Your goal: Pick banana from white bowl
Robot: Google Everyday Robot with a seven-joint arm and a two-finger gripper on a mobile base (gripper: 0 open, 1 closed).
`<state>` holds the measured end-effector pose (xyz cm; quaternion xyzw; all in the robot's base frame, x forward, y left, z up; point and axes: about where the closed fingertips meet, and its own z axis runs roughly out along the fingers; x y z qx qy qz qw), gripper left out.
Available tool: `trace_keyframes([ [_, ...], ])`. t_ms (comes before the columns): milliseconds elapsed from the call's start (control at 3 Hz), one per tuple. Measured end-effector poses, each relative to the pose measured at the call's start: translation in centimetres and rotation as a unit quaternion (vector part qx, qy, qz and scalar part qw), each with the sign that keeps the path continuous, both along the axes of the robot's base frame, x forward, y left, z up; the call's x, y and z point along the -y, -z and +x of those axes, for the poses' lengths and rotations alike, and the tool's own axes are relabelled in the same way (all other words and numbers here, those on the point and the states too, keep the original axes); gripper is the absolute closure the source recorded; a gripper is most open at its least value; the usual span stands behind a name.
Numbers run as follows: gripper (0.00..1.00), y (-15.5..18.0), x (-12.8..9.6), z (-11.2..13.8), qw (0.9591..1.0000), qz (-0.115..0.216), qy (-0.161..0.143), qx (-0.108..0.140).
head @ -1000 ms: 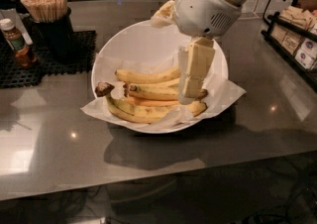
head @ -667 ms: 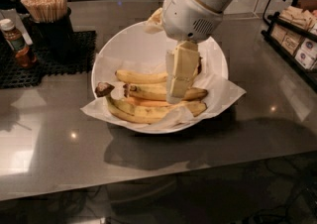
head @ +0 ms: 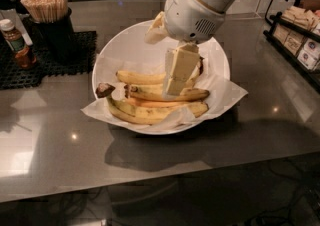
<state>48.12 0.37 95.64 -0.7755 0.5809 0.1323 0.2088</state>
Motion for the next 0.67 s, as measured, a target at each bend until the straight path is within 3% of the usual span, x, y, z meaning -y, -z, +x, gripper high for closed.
trace_keyframes([
  [667, 0.64, 0.0, 0.0, 0.0, 1.0, 0.0, 0.0, 0.0],
])
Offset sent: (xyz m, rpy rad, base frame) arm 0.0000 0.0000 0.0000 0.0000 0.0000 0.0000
